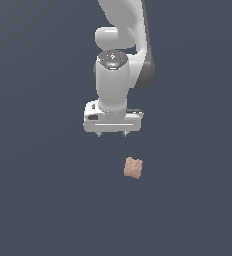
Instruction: Pick up the object and move it to a goal position.
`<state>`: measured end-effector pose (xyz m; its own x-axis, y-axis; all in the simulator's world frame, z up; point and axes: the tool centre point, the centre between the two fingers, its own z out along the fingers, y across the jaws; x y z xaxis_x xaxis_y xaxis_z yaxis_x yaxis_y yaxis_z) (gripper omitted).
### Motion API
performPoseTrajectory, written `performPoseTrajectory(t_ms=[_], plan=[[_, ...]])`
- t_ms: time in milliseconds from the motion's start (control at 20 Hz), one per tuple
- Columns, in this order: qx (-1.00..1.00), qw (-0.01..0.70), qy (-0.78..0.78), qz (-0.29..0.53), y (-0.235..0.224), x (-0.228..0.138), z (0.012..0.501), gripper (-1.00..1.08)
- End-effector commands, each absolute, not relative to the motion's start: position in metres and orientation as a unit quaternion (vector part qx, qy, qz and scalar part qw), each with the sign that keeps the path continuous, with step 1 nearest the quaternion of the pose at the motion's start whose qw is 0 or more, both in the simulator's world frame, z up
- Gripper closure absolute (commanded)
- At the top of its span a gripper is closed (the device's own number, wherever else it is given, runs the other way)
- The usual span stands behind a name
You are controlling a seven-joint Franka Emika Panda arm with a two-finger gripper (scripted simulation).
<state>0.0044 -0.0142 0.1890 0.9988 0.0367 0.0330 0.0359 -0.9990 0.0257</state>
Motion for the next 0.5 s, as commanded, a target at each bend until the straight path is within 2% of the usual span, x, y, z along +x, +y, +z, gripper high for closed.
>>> performPoseTrajectory(t_ms=[0, 450], plan=[[1.000, 0.013, 0.018, 0.017, -0.014, 0.004, 0.189, -0.92], [0.998, 0.007, 0.058, 0.008, 0.016, 0.002, 0.184, -0.92]])
